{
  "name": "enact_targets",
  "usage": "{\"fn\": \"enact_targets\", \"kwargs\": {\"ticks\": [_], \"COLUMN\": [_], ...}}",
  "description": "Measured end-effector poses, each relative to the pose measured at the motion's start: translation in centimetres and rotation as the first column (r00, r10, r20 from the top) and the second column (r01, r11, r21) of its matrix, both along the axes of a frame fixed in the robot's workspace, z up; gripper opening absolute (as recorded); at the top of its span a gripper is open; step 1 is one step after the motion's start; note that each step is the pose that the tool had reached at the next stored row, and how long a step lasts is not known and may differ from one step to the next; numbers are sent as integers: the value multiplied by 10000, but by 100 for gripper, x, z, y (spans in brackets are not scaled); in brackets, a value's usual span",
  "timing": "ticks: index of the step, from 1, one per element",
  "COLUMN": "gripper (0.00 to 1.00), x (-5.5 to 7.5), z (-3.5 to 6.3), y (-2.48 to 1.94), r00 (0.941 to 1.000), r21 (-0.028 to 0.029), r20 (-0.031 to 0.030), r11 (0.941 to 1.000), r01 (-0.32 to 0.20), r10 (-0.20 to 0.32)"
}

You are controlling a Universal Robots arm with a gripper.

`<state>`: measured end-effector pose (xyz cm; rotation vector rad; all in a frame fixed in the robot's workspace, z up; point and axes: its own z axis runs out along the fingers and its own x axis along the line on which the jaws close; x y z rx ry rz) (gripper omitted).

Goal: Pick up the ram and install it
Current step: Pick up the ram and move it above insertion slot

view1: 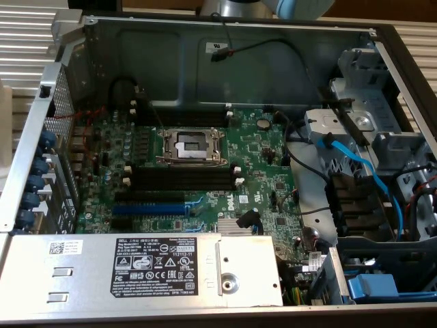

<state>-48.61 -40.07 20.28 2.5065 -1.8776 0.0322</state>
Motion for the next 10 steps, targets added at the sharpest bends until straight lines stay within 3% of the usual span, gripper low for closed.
{"fn": "enact_targets", "kwargs": {"ticks": [6, 10], "gripper": [24, 24], "x": [-1, -1], "z": [-5, -5], "y": [2, -15], "r00": [10000, 10000], "r21": [15, 225], "r20": [-7, -39], "r11": [10000, 9997], "r01": [-7, -6], "r10": [7, 7]}}
